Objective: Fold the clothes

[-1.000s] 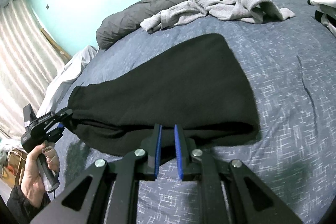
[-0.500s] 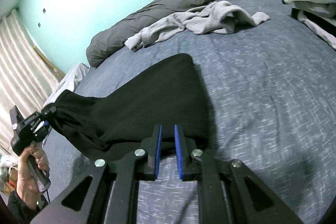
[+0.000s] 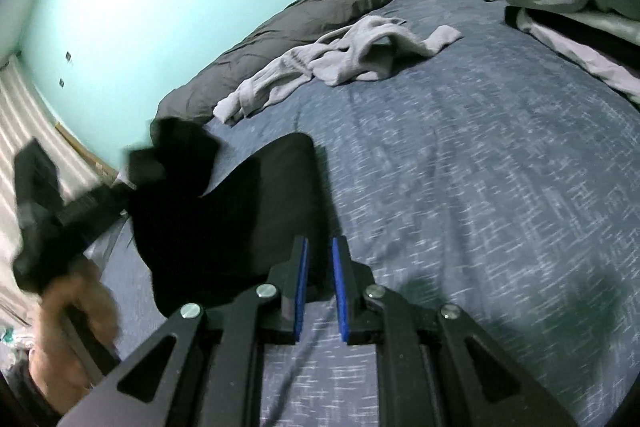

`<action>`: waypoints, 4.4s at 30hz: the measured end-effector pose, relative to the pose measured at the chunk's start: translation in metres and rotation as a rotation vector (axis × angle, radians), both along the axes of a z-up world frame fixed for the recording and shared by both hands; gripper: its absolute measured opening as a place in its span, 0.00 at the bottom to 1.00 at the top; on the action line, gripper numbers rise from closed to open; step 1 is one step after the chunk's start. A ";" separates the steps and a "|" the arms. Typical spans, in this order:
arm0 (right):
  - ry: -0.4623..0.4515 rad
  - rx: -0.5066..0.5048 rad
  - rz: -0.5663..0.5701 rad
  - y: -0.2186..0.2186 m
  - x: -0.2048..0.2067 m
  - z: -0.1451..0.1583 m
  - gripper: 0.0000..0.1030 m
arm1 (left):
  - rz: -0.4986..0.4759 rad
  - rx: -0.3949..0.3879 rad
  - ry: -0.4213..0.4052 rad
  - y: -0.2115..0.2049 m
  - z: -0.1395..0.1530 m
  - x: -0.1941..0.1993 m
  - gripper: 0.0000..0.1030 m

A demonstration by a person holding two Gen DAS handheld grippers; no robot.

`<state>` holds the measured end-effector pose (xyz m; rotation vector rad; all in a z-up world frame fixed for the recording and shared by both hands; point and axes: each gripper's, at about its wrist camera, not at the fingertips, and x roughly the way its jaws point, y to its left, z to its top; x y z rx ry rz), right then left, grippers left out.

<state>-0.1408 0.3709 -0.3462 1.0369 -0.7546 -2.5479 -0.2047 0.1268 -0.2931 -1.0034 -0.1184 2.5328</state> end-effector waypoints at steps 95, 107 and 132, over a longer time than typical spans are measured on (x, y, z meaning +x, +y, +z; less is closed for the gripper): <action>-0.105 -0.084 0.076 -0.063 -0.056 -0.022 0.36 | 0.166 -0.027 -0.037 -0.117 -0.040 0.027 0.76; 0.144 0.016 0.082 -0.070 -0.049 0.042 0.38 | 0.172 -0.042 -0.045 -0.117 -0.045 0.023 0.76; 0.040 0.185 0.159 -0.103 -0.080 0.014 0.01 | 0.144 -0.077 -0.067 -0.119 -0.039 0.025 0.77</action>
